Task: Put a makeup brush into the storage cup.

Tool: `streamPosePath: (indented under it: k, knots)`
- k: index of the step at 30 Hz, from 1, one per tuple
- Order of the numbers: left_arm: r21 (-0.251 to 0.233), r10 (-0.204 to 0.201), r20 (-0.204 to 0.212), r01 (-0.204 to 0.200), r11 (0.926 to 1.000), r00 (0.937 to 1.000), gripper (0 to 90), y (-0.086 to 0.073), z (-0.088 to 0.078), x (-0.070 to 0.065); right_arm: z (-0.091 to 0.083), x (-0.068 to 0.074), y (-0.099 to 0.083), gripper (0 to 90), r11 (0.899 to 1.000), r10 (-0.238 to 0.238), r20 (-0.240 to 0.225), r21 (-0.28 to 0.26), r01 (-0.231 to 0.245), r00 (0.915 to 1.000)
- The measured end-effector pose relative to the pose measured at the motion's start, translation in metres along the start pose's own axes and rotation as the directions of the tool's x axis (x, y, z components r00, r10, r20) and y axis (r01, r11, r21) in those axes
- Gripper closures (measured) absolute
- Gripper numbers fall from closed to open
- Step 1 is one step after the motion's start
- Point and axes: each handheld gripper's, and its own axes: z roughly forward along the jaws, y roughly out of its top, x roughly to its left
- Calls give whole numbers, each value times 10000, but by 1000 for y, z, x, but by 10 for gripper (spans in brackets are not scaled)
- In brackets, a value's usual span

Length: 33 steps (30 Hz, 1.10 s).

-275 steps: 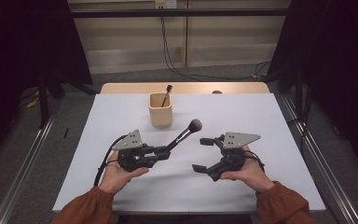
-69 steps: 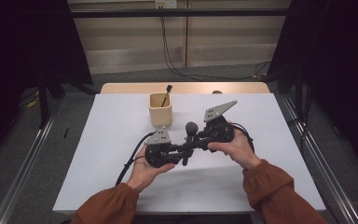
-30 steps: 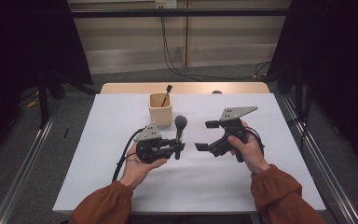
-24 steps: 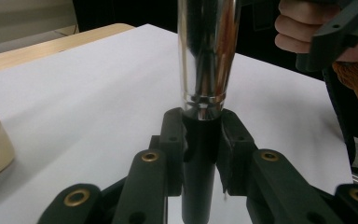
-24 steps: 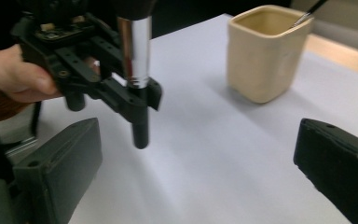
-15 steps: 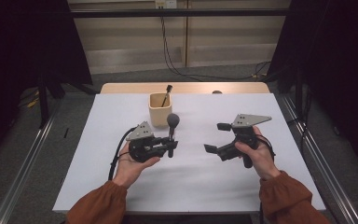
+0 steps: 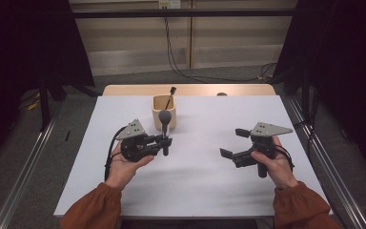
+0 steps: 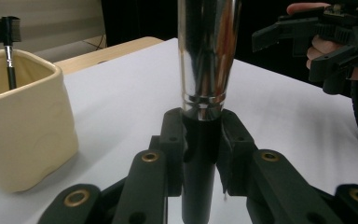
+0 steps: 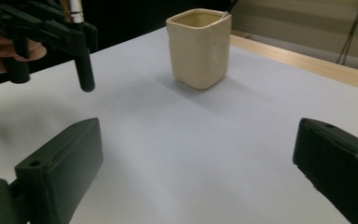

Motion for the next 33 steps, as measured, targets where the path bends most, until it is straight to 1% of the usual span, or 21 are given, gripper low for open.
streamPosePath:
  k: [4,6,8,10,12,13,14,16,17,18,20,21,23,24,25,26,27,28,29,31,33]
  knots:
    - [-16,20,-77,-20,10000,10000,746,1,-3,3,-5,0,-6,14,9997,-46,386,-248,55,9992]
    - [-38,10,-101,-10,10000,9999,746,3,-4,4,-7,0,-10,14,9995,-34,483,-327,49,9988]
    - [-94,33,-169,-35,9999,9999,746,5,-6,5,-10,-1,-15,14,9981,43,555,-615,-8,9984]
    - [-171,57,-204,-60,9998,9998,746,8,-9,6,-13,-1,-20,12,9973,19,774,-731,38,9970]
    - [-198,72,-259,-77,9998,9996,746,11,-11,8,-17,-2,-24,8,9968,218,855,-787,-151,9961]
    - [-272,39,-288,-47,9996,9996,746,12,-12,9,-20,-3,-26,7,9965,243,972,-816,-164,9950]
    - [-244,61,-322,-69,9997,9995,746,13,-13,10,-23,-3,-29,7,9958,310,1048,-893,-216,9940]
    - [-189,153,-380,-160,9997,9992,746,14,-14,12,-27,-4,-33,5,9924,561,976,-1142,-448,9936]
    - [-206,151,-387,-159,9997,9991,745,15,-14,12,-29,-3,-35,2,9928,446,1132,-1153,-314,9926]
    - [-236,130,-380,-139,9996,9992,746,15,-15,13,-31,-3,-36,2,9921,444,1201,-1216,-297,9918]
    - [-270,167,-473,-180,9995,9987,745,18,-16,14,-35,-4,-41,2,9906,641,1284,-1279,-476,9897]
    - [-355,125,-498,-143,9993,9987,745,19,-17,15,-36,-4,-44,2,9915,555,1402,-1243,-380,9886]
    - [-394,123,-532,-144,9991,9985,746,20,-18,16,-38,-5,-50,3,9907,704,1558,-1258,-509,9853]
    - [-425,145,-561,-169,9990,9983,746,21,-19,17,-39,-5,-52,3,9909,698,1620,-1252,-497,9843]
    - [-466,111,-571,-138,9988,9983,746,22,-20,18,-41,-5,-55,7,9903,433,1769,-1376,-188,9833]
    - [-477,77,-599,-105,9988,9982,746,22,-20,18,-42,-5,-58,3,9894,431,1863,-1444,-160,9816]
    - [-484,75,-629,-106,9988,9980,746,22,-21,20,-43,-6,-60,3,9890,548,1906,-1457,-270,9801]
    - [-543,-18,-641,-17,9985,9979,746,22,-21,21,-44,-6,-62,4,9878,693,1954,-1502,-400,9783]
    - [-582,-46,-631,10,9983,9980,746,22,-21,22,-46,-6,-64,4,9871,753,1994,-1537,-447,9770]
    - [-567,-46,-689,6,9984,9976,746,22,-21,23,-48,-6,-66,4,9880,674,2048,-1499,-368,9765]
    - [-560,-51,-734,10,9984,9973,746,22,-22,24,-51,-5,-68,3,9845,796,2100,-1700,-438,9745]
